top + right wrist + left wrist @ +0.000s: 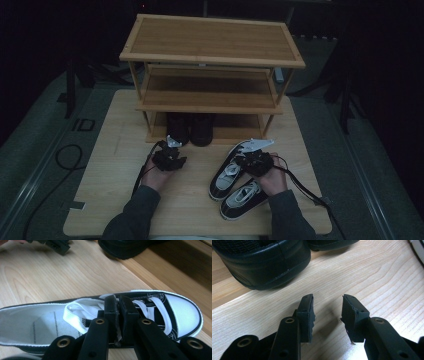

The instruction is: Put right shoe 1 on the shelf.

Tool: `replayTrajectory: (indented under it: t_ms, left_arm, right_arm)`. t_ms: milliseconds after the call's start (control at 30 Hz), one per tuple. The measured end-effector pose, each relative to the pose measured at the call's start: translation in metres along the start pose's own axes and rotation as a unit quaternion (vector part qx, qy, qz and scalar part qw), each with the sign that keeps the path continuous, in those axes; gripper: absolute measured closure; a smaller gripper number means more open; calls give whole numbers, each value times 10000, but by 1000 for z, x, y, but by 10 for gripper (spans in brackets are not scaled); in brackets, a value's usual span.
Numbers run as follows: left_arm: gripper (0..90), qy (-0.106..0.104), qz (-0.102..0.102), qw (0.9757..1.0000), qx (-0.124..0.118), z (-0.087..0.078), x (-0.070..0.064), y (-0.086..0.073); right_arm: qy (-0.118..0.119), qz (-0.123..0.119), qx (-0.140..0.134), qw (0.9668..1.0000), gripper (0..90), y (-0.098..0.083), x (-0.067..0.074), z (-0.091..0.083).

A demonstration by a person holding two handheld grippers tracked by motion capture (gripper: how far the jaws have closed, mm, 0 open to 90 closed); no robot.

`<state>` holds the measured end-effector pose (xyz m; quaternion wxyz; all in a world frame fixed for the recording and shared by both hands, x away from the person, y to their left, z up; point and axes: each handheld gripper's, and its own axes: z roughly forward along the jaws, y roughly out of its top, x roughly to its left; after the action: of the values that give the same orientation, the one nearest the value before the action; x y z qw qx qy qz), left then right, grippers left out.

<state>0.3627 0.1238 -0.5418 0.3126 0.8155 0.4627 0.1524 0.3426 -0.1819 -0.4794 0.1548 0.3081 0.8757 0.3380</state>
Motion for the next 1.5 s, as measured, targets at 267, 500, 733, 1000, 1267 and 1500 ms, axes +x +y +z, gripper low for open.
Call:
replayTrajectory:
  t_ms: [267, 500, 733, 1000, 1267, 1500]
  left_arm:
    - [617, -10, 12, 10000, 13, 1, -1, 0]
    - [617, -8, 8, 10000, -6, 1, -1, 0]
    - [617, -11, 14, 10000, -14, 0, -2, 1]
    - [616, -14, 13, 10000, -1, -1, -2, 1]
    - [615, -10, 15, 10000, 5, -1, -2, 1]
    - [615, -13, 33, 10000, 37, 1, -3, 1]
  right_arm:
    - [-159, 201, -31, 9997, 676, 5, 7, -11]
    - [-180, 370, -16, 9992, 614, 4, 14, -9]
    - [-337, 467, 153, 9982, 544, 1, 18, -6]
    - [-497, 588, 356, 9964, 457, -3, 23, -7]
    - [-426, 914, 401, 9941, 452, -9, 20, -9]
    - [-258, 1187, 536, 9911, 525, -15, 15, -9]
